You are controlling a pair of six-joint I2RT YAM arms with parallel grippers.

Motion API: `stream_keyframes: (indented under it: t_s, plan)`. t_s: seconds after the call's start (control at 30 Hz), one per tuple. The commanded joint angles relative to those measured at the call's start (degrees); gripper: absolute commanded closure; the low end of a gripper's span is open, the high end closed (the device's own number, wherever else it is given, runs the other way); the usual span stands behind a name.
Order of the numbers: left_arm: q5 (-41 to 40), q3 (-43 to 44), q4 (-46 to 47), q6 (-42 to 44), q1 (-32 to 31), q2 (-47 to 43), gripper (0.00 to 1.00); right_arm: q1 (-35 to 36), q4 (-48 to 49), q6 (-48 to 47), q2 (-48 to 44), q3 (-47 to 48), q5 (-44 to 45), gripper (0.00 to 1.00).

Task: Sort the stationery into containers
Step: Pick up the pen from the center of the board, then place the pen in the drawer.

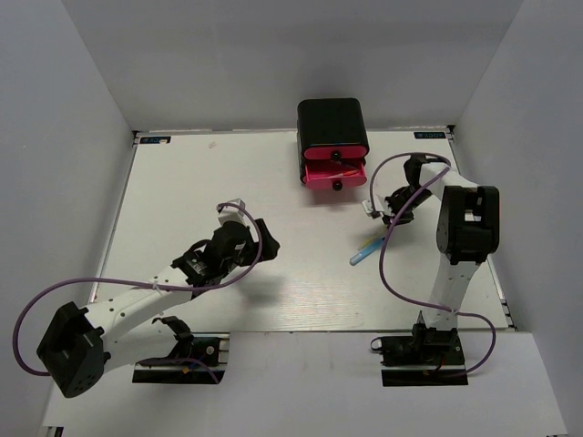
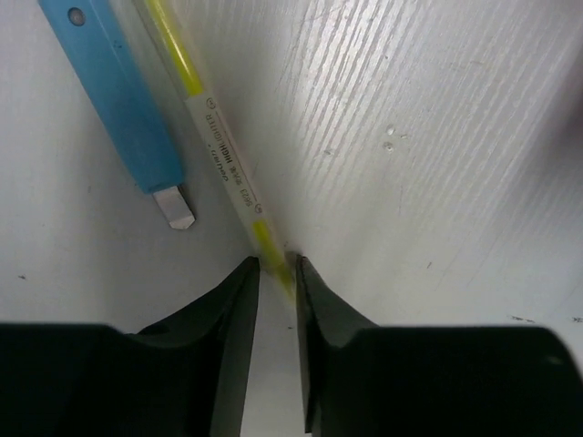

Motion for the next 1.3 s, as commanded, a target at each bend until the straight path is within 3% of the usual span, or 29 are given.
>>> stream_keyframes:
  t_s: [0.0, 0.13, 0.23, 0.5, 0.63, 0.67, 0.93, 1.27]
  plan:
    - [1.0, 2.1, 2.1, -0.7, 0.2, 0.0, 0.00, 1.1, -0.8, -5.4, 2.7, 1.1, 2.4, 0.73]
    - [1.5, 2.1, 2.6, -0.7, 0.2, 0.6, 0.00, 1.5, -1.5, -2.9, 3.4, 1.8, 0.7, 0.91]
    - [1.5, 2.1, 3.2, -0.7, 0.2, 0.6, 0.00, 1.3, -2.5, -1.6, 2.0, 1.8, -2.7, 1.00]
    - [3.2, 2.1, 5.5, -0.7, 0.2, 1.7, 0.00, 1.7, -6.5, 0.9, -9.6, 1.3, -18.3, 1.00]
    - [4.3, 2.1, 6.8, -0.7, 0.2, 2.8, 0.00, 3.2, -1.8, 10.5, -16.1, 2.4, -23.5, 1.00]
    - [4.8, 2.1, 6.8, -0.7, 0.2, 2.8, 0.00, 3.7, -0.4, 16.5, -17.5, 2.5, -24.2, 1.00]
    - [5.4, 2.1, 7.9, -0.2, 0.2, 3.3, 0.00, 7.8, 23.6, 36.3, -18.0, 5.4, -15.8, 1.00]
    - [4.3, -0.2, 6.8, -0.7, 0.2, -0.7, 0.00, 11.3, 29.5, 37.6, -8.1, 13.5, -6.5, 1.00]
